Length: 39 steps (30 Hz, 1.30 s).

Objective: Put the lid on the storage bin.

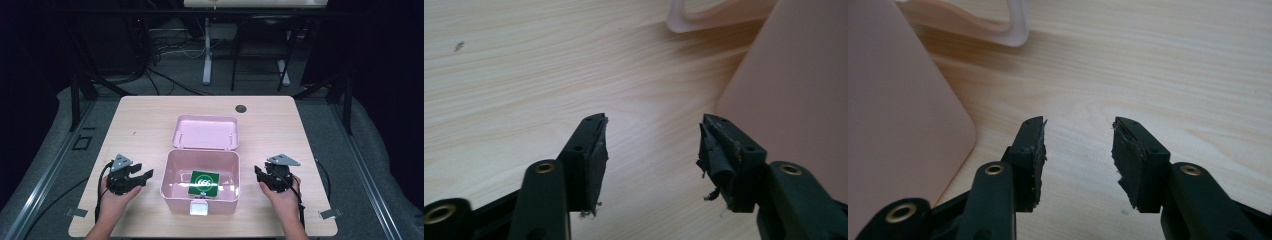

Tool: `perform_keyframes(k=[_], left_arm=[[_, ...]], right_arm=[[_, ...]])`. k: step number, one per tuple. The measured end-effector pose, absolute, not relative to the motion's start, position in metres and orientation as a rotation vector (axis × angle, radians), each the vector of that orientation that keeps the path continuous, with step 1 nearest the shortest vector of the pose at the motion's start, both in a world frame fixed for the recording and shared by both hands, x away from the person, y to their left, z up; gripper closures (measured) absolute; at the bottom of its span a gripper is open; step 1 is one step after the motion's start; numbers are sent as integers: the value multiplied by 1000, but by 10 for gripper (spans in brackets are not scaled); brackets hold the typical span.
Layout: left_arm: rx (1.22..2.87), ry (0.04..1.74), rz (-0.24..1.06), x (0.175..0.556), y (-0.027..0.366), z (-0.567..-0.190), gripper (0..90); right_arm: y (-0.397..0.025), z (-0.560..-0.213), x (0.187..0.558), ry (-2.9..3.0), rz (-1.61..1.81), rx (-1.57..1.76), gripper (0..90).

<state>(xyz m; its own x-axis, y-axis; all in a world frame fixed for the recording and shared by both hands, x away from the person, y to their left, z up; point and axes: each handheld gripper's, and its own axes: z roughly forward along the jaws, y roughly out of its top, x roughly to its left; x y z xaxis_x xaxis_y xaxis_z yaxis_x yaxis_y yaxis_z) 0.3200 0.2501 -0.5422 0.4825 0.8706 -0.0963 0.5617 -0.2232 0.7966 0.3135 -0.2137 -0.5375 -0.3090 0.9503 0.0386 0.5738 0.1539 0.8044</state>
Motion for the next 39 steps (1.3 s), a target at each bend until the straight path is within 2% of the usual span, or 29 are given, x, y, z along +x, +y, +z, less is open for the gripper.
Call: perform_keyframes(k=[7, 19, 30, 39], left_arm=[[1892, 1163, 493, 318, 248, -539, 473], [1855, 1161, 471, 308, 249, -526, 584], [1837, 1097, 386, 296, 249, -508, 609], [1835, 1071, 388, 287, 246, -493, 614]], right_arm=[[-216, -530, 311, 1922, 1041, 1421, 558], [-214, -522, 313, 1937, 1045, 1486, 570], [-217, -506, 314, 1910, 1135, 1534, 580], [-209, -499, 316, 1944, 1134, 1513, 553]])
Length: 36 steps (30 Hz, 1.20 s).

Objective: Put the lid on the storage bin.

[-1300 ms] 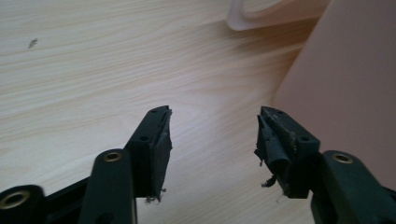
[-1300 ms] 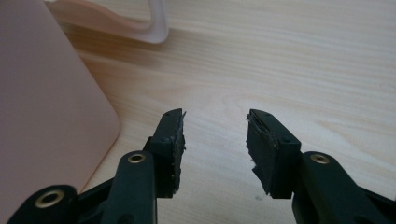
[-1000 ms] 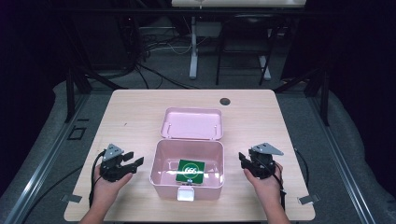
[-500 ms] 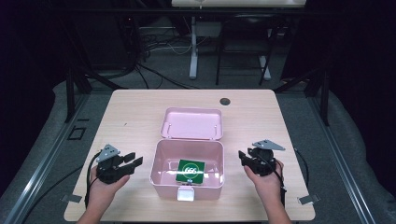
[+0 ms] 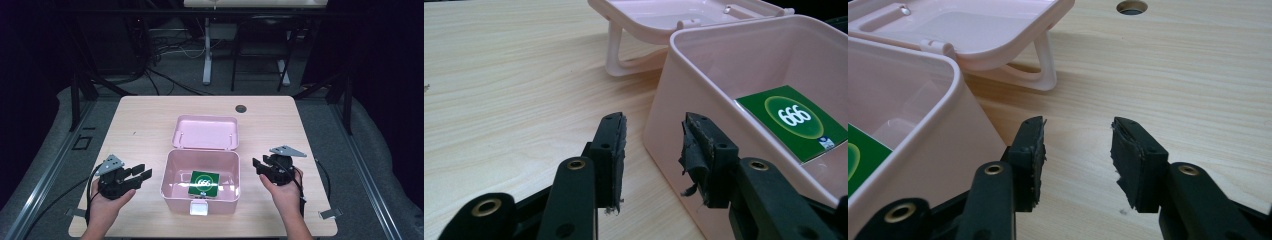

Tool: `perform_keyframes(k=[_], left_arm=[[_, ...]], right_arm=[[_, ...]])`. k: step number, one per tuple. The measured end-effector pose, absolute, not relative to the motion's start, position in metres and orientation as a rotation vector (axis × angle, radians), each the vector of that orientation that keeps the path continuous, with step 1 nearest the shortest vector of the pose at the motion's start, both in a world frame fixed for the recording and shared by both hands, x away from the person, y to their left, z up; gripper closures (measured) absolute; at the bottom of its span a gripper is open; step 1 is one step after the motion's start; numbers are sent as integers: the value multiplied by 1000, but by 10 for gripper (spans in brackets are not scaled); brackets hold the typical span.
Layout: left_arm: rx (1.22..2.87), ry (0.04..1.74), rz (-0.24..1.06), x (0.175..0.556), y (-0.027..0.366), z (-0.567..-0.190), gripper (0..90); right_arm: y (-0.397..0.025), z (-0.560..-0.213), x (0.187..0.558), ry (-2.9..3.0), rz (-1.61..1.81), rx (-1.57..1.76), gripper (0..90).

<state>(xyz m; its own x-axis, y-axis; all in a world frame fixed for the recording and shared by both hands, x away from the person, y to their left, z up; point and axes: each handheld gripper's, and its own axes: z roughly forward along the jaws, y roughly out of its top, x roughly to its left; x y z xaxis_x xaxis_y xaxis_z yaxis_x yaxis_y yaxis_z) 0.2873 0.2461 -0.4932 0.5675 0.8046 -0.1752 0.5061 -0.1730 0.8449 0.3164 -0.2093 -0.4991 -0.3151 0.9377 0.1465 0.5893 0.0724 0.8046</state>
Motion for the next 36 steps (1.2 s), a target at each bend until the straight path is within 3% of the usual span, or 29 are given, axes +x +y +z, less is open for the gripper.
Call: perform_keyframes(k=[20, 31, 36], left_arm=[[1856, 1003, 339, 278, 231, -480, 596], [1890, 968, 338, 273, 227, -474, 660], [1887, 953, 311, 270, 225, -470, 674]], right_arm=[[-188, -471, 325, 1950, 1203, 1455, 530], [-176, -460, 331, 1952, 1219, 1418, 524], [-175, -458, 339, 1974, 1238, 1423, 581]])
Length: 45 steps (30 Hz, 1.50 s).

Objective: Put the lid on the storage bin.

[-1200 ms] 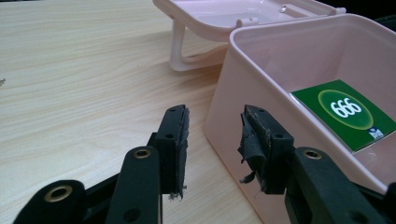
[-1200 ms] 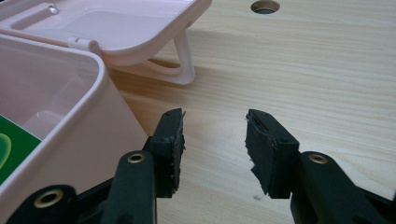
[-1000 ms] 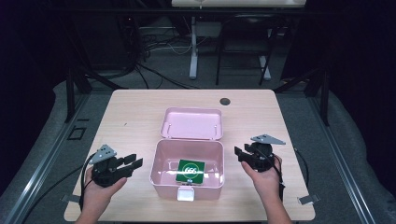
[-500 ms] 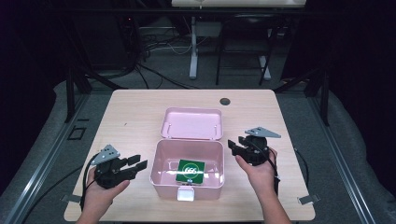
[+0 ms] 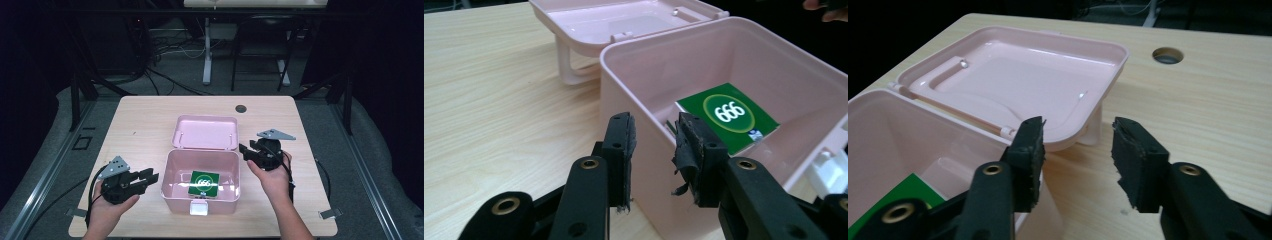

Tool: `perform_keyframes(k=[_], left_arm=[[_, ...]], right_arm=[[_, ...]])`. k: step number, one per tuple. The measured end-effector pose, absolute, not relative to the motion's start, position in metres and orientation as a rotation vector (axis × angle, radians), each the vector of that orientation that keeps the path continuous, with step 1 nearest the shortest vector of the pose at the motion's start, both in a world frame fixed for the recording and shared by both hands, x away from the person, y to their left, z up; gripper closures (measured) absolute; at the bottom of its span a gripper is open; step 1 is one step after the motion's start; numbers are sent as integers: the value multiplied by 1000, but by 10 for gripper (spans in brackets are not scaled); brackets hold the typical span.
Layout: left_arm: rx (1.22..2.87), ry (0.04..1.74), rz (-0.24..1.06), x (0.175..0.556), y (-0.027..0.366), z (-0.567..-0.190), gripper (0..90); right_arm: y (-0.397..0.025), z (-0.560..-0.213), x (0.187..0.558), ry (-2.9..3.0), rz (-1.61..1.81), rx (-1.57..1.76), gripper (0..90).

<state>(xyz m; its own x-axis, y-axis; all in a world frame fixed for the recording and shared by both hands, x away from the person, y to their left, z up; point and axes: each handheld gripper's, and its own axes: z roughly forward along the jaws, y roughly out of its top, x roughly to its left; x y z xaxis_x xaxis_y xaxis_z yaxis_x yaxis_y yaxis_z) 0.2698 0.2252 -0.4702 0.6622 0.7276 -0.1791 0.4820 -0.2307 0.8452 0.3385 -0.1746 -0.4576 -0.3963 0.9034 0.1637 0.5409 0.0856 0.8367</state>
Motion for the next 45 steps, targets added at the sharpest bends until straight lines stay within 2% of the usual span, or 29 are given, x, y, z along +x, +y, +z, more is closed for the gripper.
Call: perform_keyframes(k=[23, 45], left_arm=[[1971, 904, 298, 267, 208, -479, 742], [1976, 901, 325, 265, 204, -482, 729]], right_arm=[[-177, -463, 397, 2056, 1145, 1603, 594], [-169, -463, 435, 2058, 1036, 1698, 578]])
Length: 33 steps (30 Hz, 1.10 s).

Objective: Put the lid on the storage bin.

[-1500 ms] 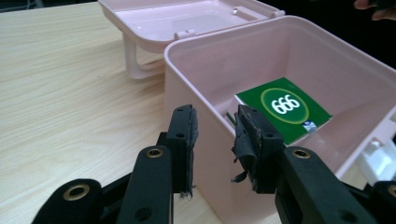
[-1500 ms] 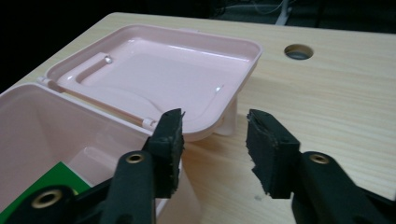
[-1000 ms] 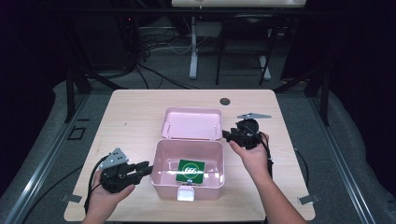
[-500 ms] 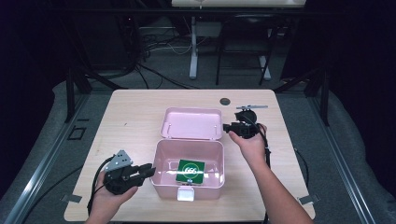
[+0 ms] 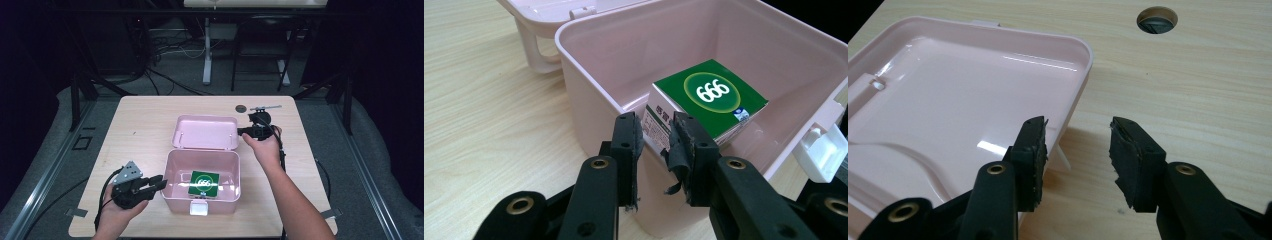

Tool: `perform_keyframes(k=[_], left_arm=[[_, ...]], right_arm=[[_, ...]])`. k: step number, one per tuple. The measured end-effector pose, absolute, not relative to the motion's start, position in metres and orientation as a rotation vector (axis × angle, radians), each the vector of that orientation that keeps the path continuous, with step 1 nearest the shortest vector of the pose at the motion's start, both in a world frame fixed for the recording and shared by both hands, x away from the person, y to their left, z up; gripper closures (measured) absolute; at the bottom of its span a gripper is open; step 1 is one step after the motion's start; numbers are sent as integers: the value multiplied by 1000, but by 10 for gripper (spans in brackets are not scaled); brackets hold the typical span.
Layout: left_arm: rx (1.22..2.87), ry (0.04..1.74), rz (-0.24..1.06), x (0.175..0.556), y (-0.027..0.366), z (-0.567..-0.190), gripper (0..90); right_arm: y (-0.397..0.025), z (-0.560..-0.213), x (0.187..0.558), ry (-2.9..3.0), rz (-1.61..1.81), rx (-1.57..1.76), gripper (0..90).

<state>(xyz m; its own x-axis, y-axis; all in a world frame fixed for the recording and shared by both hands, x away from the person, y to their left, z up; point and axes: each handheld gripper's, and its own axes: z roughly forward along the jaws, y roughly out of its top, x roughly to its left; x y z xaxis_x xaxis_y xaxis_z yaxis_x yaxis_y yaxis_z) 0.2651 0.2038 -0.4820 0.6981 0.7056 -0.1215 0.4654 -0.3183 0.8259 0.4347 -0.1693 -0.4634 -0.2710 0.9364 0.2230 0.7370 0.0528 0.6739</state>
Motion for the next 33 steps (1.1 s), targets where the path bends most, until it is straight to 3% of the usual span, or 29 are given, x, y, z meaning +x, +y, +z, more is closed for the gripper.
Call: perform_keyframes(k=[33], left_arm=[[1974, 908, 335, 265, 203, -483, 718]], right_arm=[[-146, -471, 474, 2091, 848, 1754, 669]])
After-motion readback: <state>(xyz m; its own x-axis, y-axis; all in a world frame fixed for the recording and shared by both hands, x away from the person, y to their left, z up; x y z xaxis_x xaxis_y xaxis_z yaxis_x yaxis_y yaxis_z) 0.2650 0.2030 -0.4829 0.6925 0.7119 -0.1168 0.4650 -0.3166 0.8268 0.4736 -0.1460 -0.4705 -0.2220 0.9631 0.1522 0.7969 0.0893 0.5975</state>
